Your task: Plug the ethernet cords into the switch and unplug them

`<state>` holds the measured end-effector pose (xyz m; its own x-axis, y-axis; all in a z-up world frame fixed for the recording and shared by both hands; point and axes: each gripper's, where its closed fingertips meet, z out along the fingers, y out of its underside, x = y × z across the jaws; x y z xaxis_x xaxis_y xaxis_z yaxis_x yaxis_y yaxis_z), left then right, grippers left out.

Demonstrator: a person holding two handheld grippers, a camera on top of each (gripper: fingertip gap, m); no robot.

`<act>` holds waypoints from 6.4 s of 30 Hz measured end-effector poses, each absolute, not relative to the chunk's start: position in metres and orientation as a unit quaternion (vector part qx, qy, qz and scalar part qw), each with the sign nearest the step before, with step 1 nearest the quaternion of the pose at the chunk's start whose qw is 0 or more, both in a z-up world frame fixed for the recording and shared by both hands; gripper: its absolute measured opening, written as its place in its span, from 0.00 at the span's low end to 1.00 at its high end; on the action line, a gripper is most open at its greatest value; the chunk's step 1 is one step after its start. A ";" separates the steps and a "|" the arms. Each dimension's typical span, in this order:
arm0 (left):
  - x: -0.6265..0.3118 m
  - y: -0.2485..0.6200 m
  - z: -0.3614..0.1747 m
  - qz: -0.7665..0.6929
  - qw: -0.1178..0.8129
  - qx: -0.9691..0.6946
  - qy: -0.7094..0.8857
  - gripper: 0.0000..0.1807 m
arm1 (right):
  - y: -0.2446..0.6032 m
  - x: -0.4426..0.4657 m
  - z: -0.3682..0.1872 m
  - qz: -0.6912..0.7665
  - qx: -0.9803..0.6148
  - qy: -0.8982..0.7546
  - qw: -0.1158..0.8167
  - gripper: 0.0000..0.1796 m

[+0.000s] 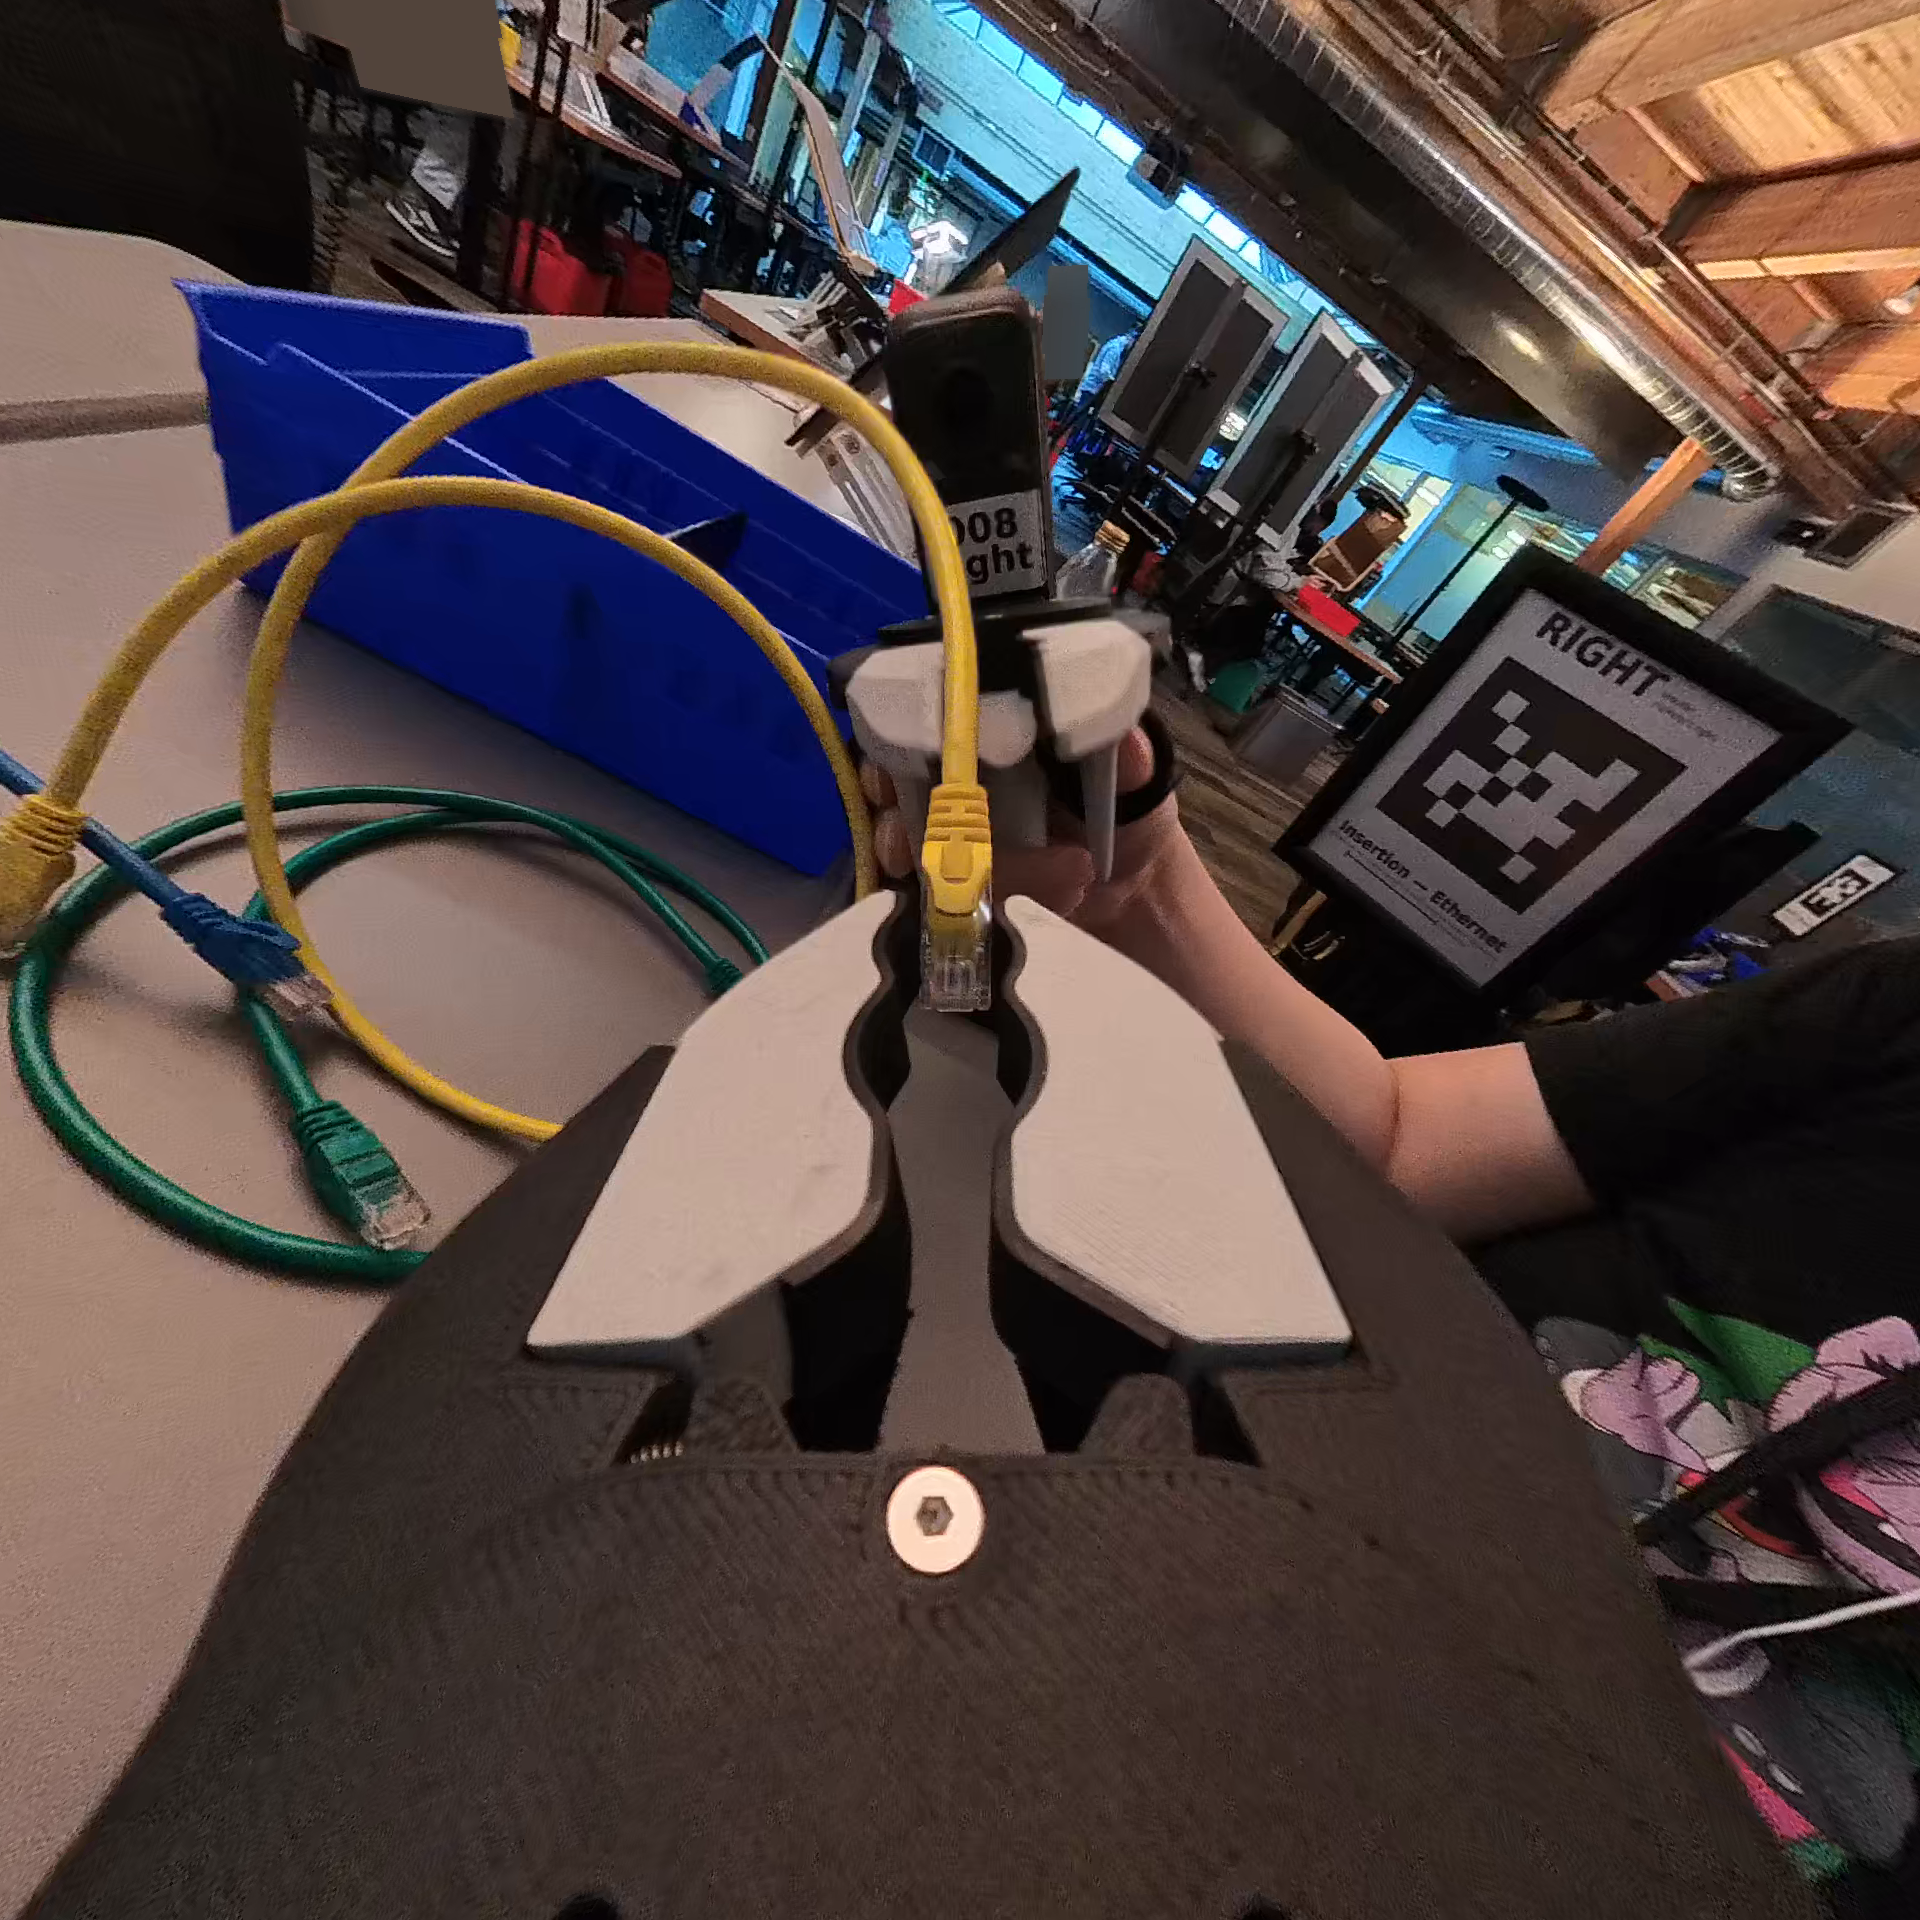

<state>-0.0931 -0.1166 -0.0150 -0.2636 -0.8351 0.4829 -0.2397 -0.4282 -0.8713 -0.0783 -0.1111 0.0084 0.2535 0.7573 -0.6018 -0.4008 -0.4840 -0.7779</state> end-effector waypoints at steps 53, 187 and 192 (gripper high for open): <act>-0.104 -0.131 -0.040 -0.557 0.204 -0.564 0.574 0.06 | -0.119 -0.112 -0.031 0.480 -0.694 -0.320 0.430 0.07; -0.089 0.035 0.096 0.149 0.751 -0.474 0.435 0.16 | -0.015 -0.074 0.122 -0.072 -0.592 -0.322 0.735 0.07; -0.086 0.021 0.104 0.171 0.768 -0.417 0.455 0.16 | -0.015 -0.071 0.123 -0.022 -0.608 -0.306 0.732 0.07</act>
<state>-0.0858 0.0213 0.1040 0.5278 -0.1160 -0.8414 -0.6417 0.5944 -0.4846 -0.0708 -0.0152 0.1233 0.8120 0.3398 0.4746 0.4038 0.2601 -0.8771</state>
